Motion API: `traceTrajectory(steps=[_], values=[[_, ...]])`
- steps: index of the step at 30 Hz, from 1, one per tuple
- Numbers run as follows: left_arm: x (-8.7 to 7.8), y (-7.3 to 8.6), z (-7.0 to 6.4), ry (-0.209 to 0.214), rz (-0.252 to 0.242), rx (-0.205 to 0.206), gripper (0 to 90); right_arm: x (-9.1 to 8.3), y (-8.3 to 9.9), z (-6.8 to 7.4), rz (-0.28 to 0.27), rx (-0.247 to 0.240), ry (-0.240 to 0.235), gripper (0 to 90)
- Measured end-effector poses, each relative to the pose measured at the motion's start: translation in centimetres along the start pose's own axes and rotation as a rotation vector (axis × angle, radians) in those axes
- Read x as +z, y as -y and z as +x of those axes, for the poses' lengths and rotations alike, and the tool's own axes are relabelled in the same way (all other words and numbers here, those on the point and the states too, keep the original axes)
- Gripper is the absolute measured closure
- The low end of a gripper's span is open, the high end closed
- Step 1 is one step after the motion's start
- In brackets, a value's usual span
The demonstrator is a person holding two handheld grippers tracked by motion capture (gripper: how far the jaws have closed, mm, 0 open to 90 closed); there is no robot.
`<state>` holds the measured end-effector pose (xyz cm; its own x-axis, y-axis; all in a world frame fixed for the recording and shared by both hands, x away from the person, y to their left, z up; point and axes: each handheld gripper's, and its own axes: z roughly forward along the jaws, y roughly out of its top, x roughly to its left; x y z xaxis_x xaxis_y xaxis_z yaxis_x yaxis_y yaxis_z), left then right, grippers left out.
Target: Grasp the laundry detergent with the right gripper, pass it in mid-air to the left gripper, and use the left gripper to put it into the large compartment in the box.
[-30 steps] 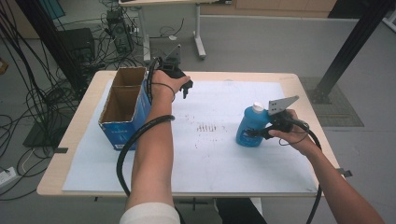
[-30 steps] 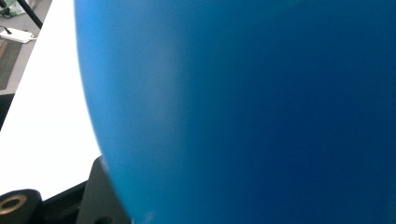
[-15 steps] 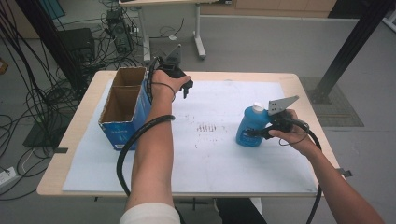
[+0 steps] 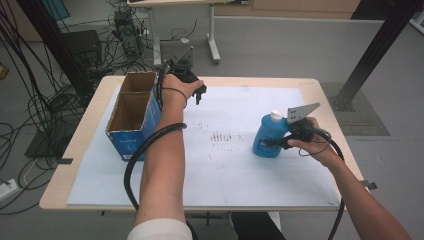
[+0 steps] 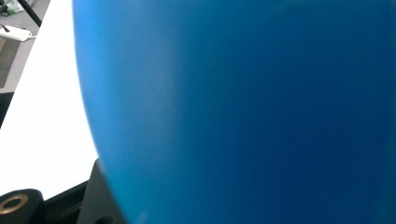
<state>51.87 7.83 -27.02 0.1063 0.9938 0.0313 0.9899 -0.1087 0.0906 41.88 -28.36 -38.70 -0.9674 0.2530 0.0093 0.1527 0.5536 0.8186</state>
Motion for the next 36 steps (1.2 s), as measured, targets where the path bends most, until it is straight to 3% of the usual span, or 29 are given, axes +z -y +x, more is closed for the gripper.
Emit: traceTrajectory(steps=[36], values=[[-2.3, 0.5, 0.6, 0.000, -0.021, 0.013, 5.8, -0.1, -0.4, 0.3, 0.020, 0.017, 0.009, 43.3]])
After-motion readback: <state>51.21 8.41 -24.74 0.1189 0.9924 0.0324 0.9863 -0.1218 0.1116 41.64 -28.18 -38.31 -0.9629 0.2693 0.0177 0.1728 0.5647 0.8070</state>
